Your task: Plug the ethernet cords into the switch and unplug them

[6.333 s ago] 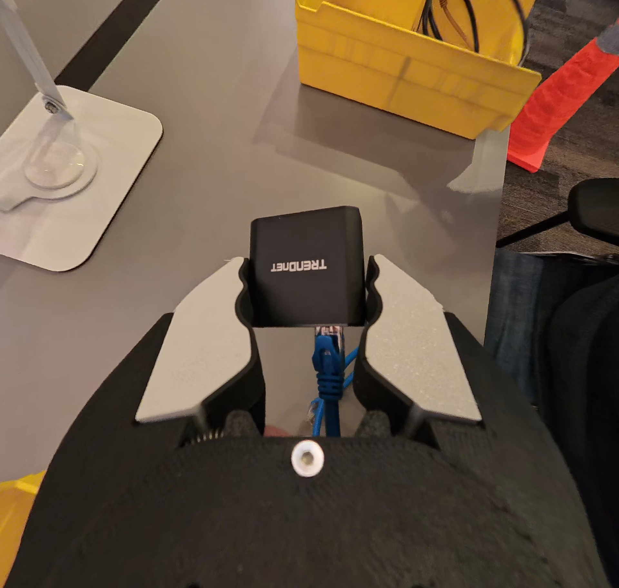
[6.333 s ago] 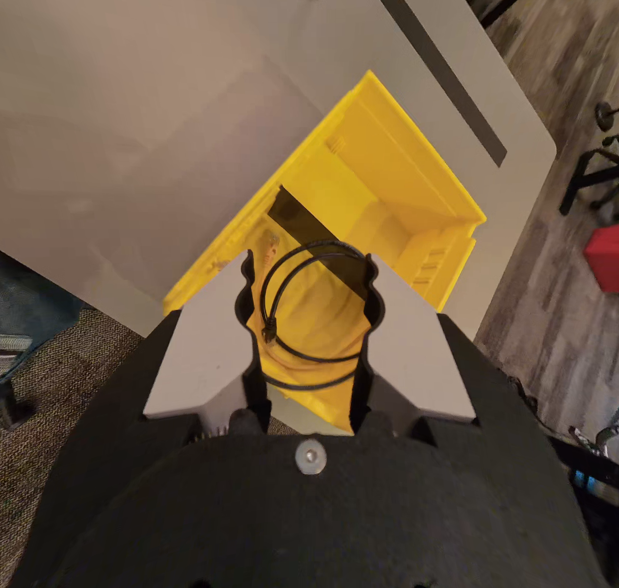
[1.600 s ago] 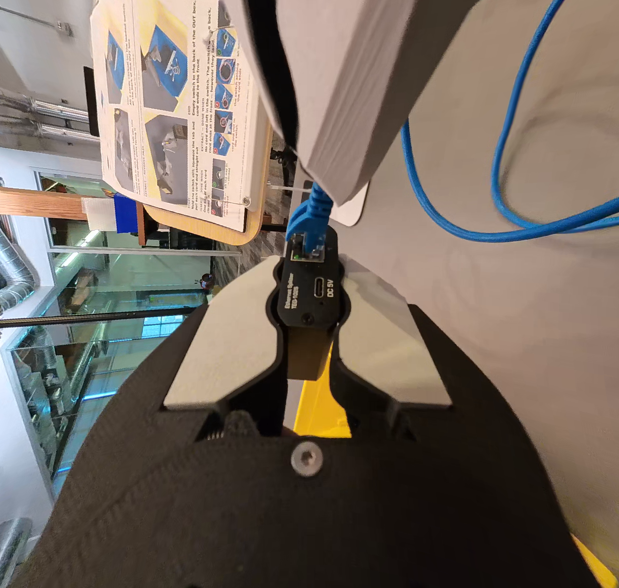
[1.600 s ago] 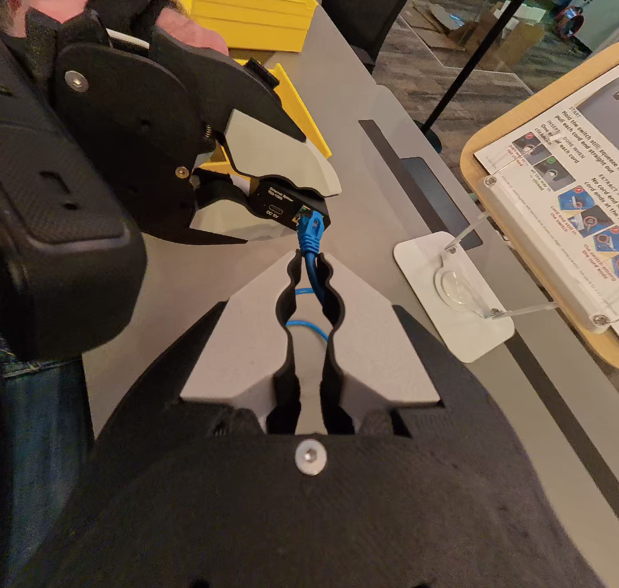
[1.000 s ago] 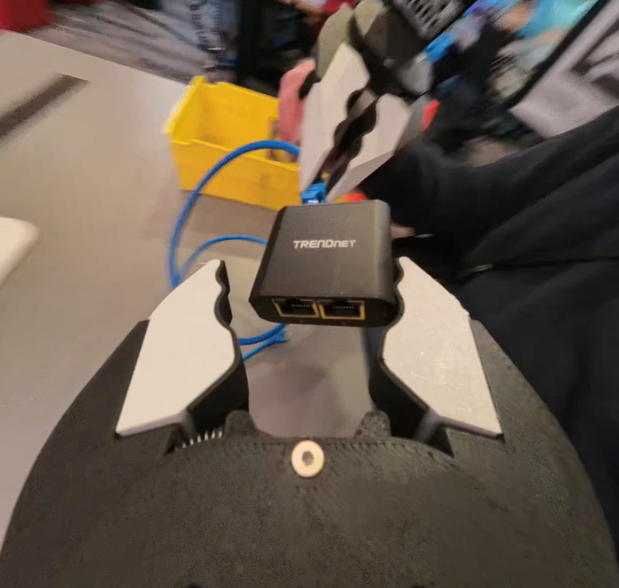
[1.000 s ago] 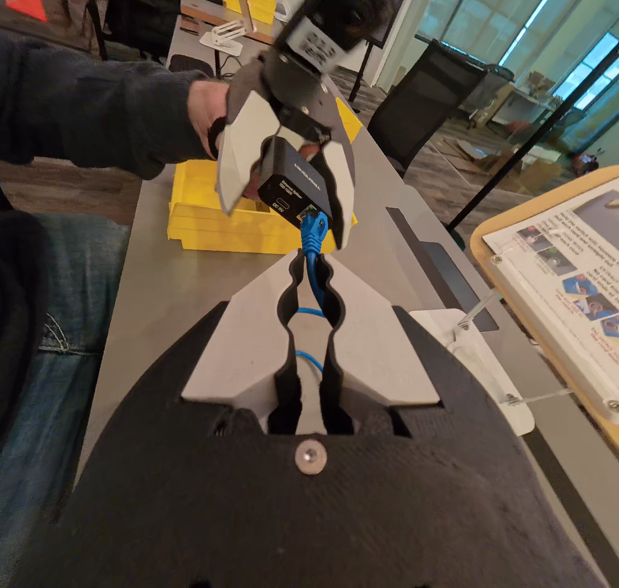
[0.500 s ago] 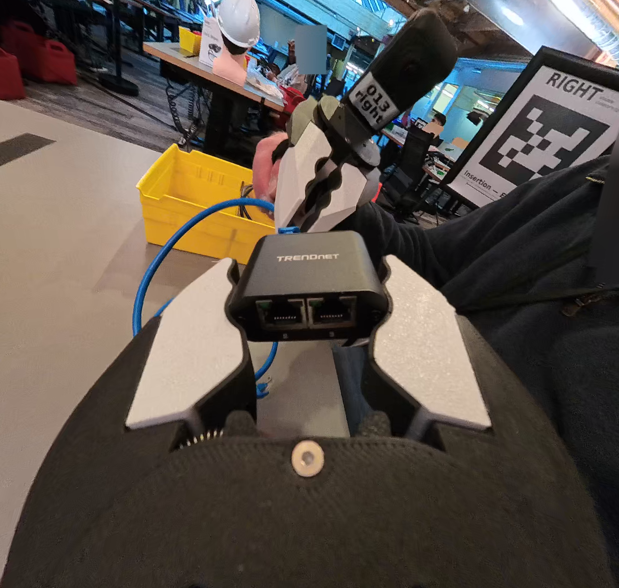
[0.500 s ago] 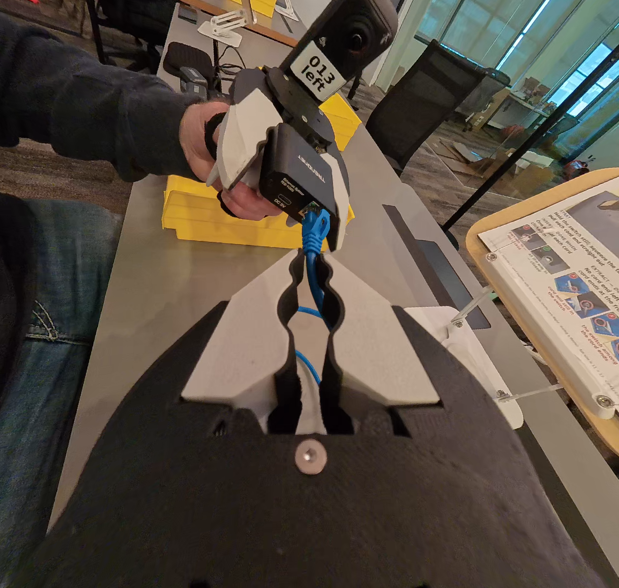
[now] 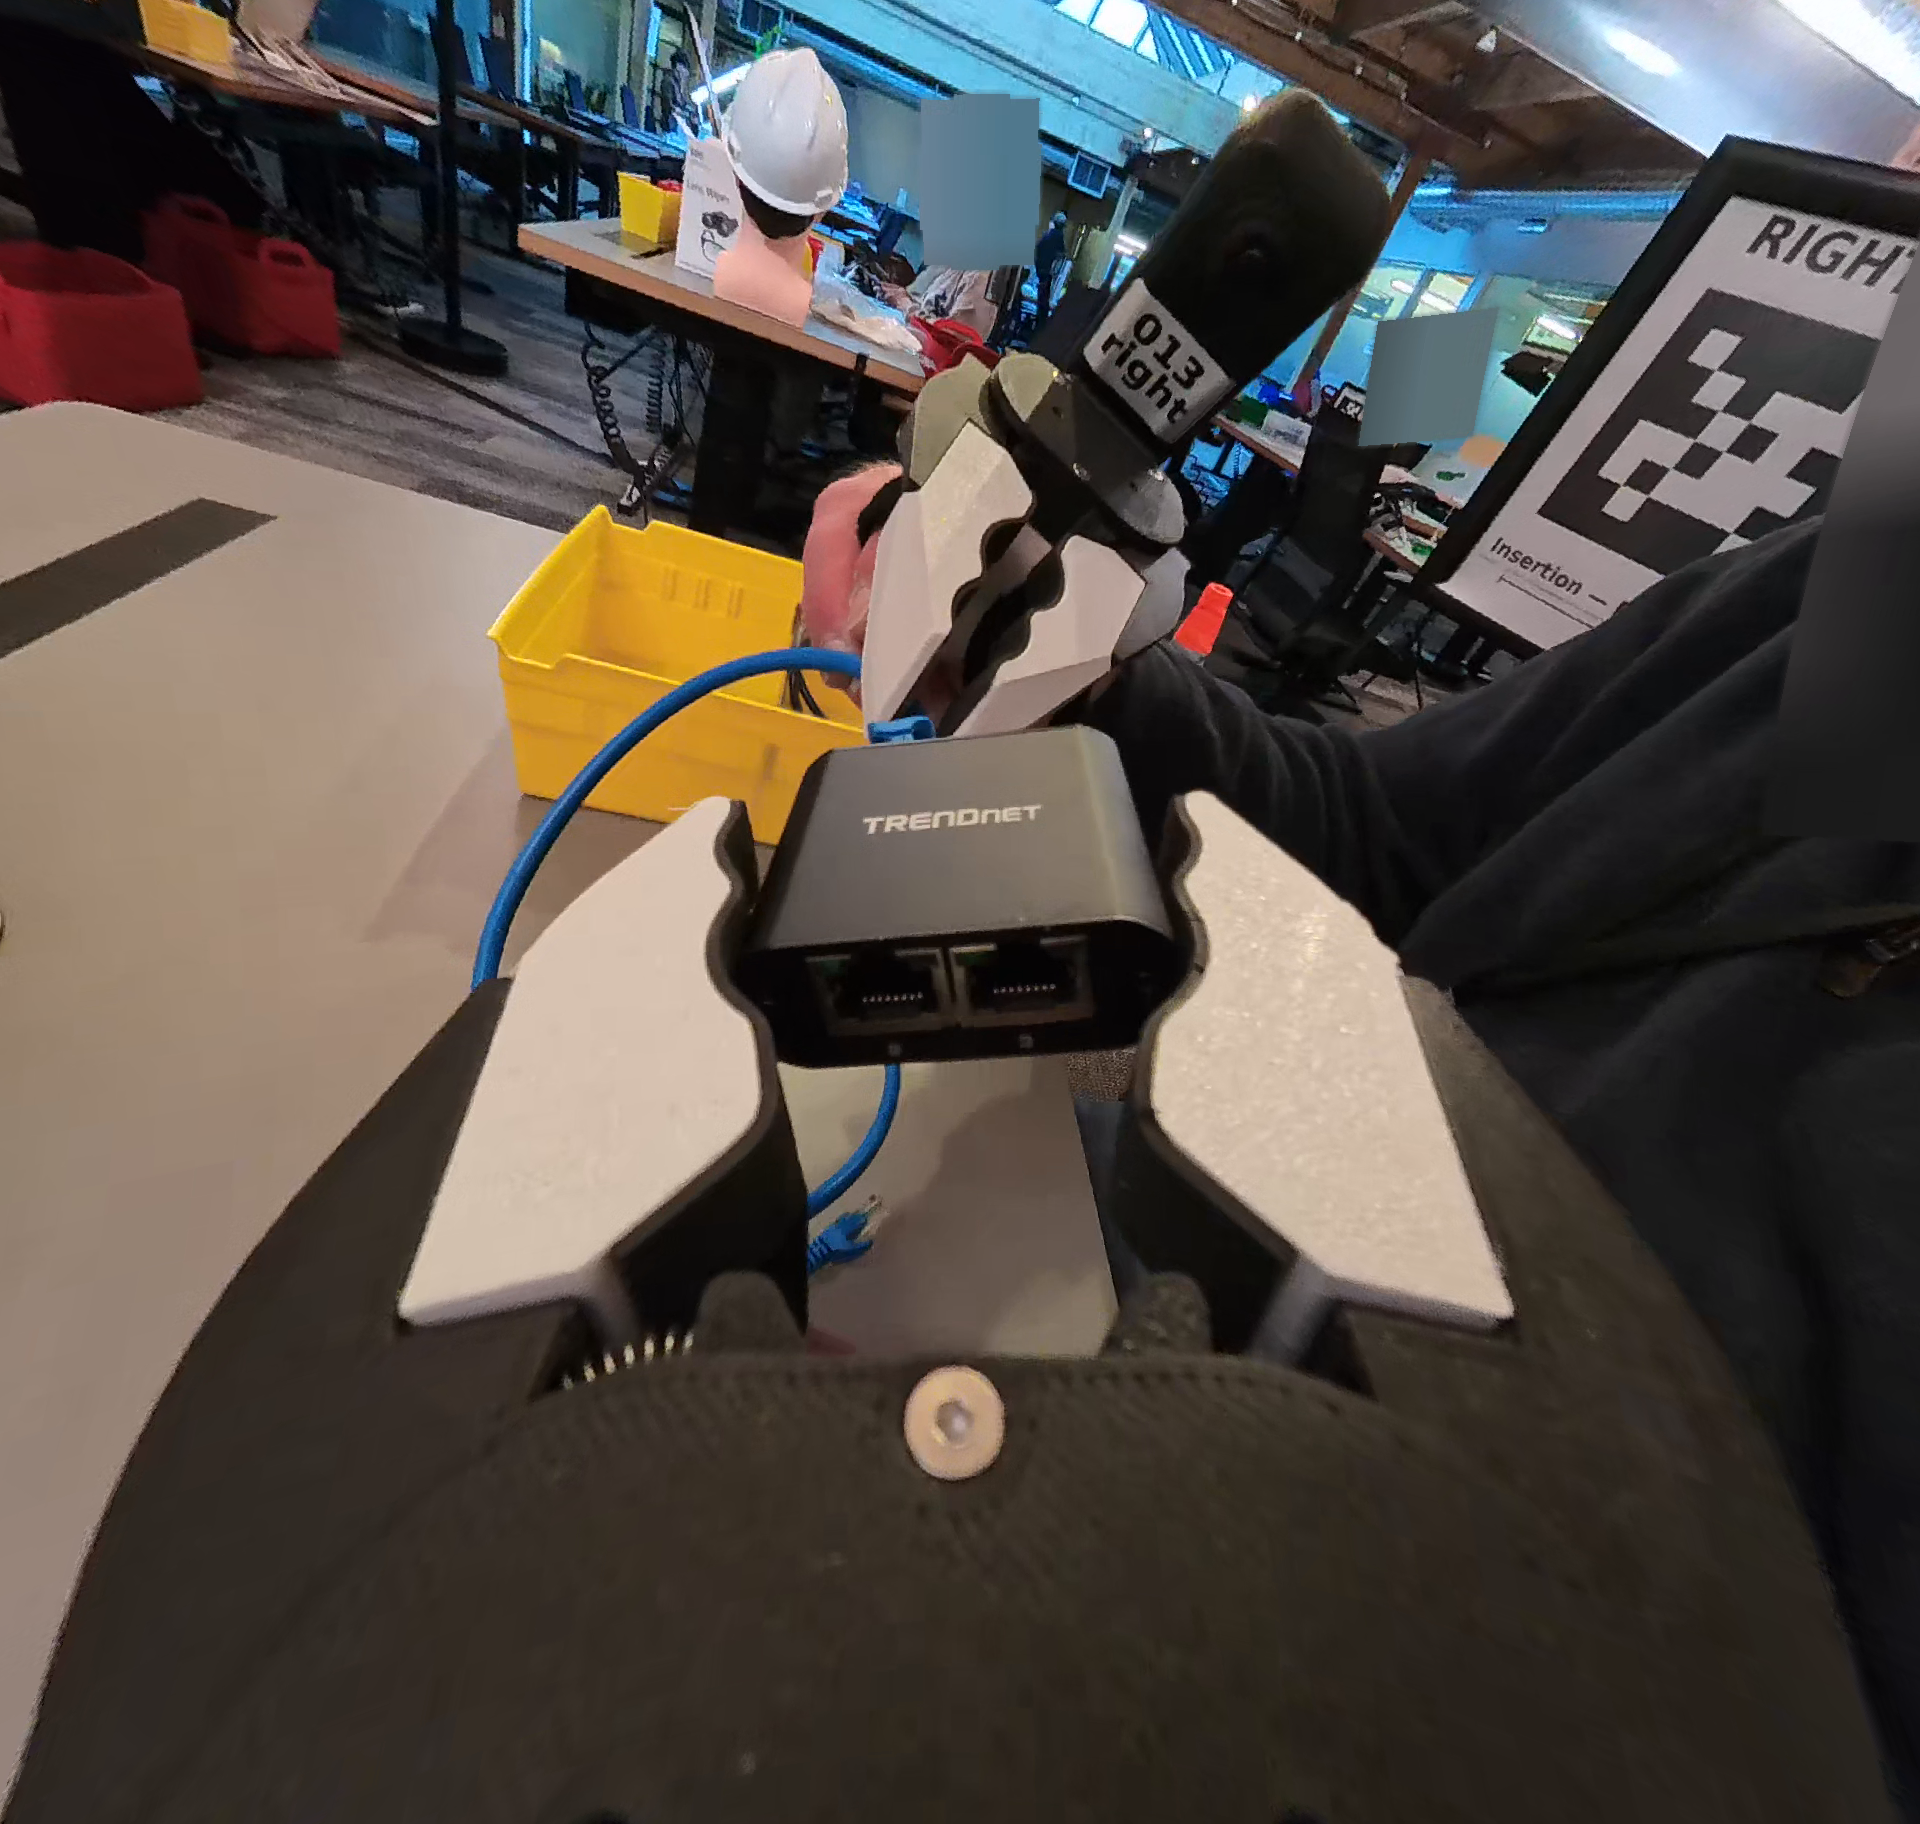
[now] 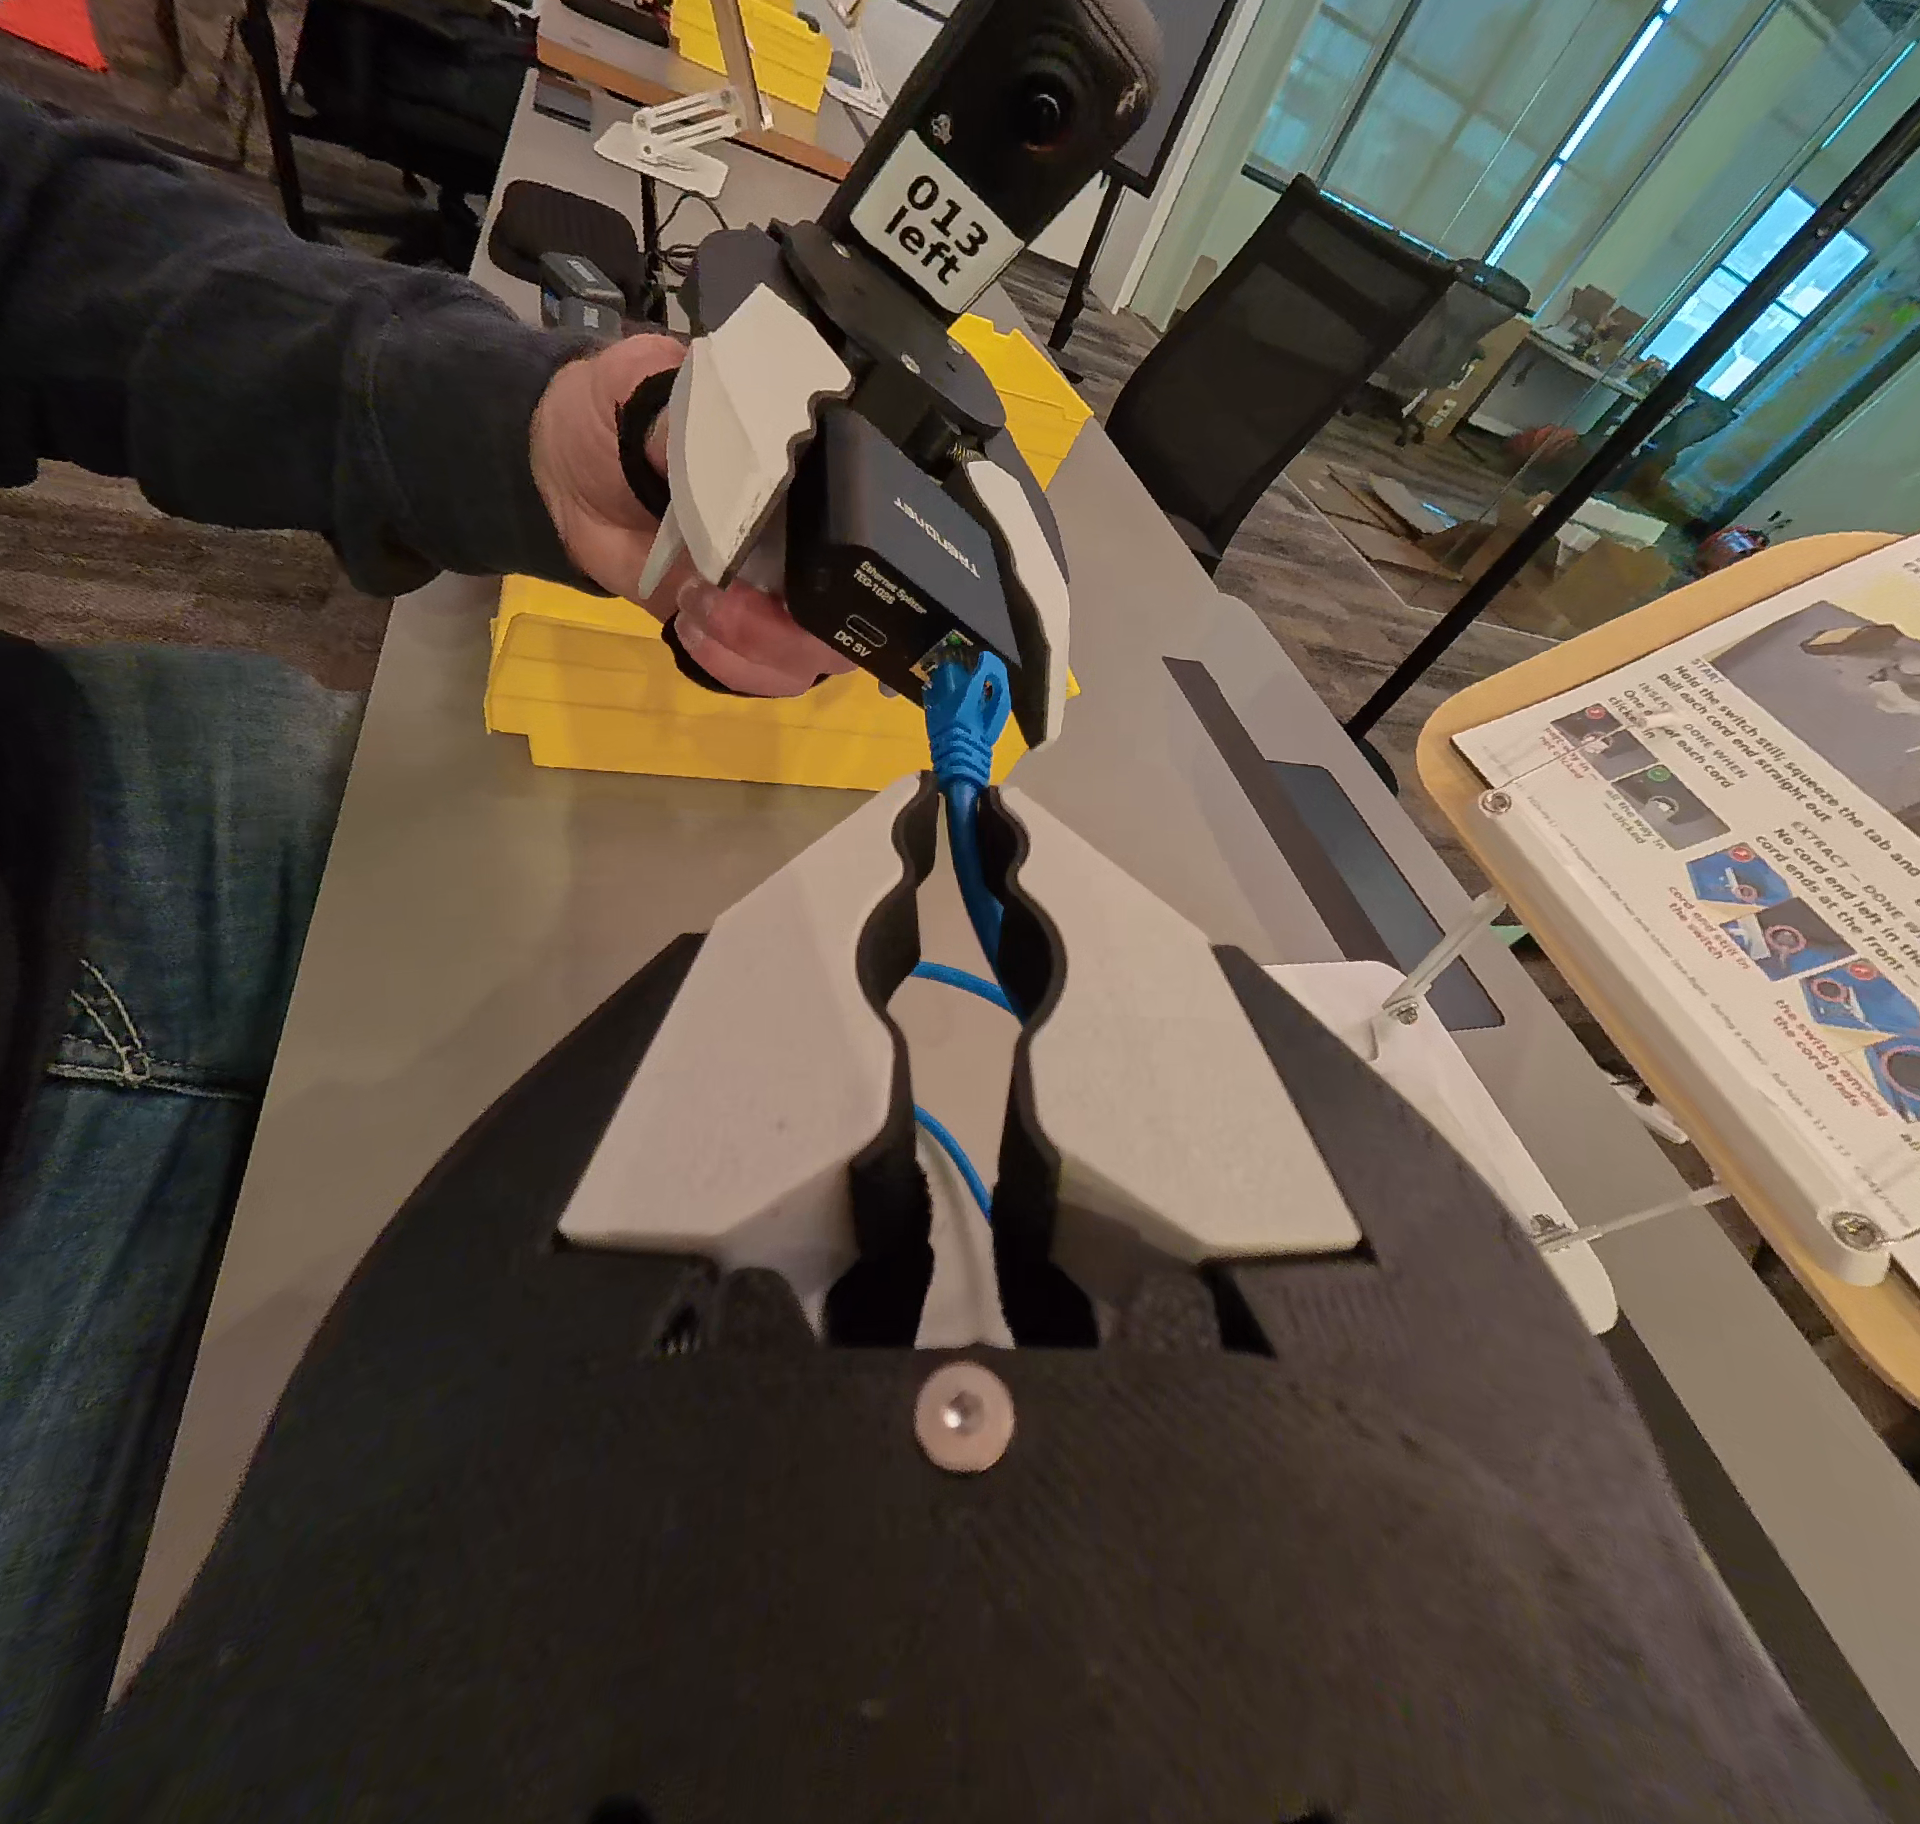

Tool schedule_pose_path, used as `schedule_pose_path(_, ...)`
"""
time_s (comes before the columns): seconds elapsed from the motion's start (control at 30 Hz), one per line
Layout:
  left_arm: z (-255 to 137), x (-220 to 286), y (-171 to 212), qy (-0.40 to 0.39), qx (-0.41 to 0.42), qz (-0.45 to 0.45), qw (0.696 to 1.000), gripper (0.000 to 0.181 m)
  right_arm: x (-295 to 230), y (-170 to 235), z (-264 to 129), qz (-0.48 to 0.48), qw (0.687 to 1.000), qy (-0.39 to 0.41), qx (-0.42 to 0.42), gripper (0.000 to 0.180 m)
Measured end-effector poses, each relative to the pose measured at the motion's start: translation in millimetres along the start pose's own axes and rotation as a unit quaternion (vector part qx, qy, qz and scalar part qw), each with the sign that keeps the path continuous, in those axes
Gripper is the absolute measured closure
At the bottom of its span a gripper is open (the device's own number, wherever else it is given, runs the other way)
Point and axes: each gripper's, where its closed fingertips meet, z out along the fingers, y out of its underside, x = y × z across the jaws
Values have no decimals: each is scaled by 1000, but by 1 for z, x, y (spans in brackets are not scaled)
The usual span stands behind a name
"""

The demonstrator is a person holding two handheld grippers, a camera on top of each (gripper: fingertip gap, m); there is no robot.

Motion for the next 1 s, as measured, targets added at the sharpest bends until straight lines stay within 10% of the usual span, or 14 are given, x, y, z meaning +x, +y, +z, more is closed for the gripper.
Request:
schedule_pose_path(0.3, 0, -9, -3, -49, 9, 20, 999, 107, 1, 5, 4, -76, 993, 59, -72, 149)
schedule_pose_path(0.7, 9, -1, -13, -62, 57, 1, 996, 107, 10, -1, 22, -268, 926, 230, -134, 166)
schedule_pose_path(1.0, 11, 3, -15, -55, 62, -9, 997, 107, 8, -2, 19, -345, 898, 204, -181, 169)
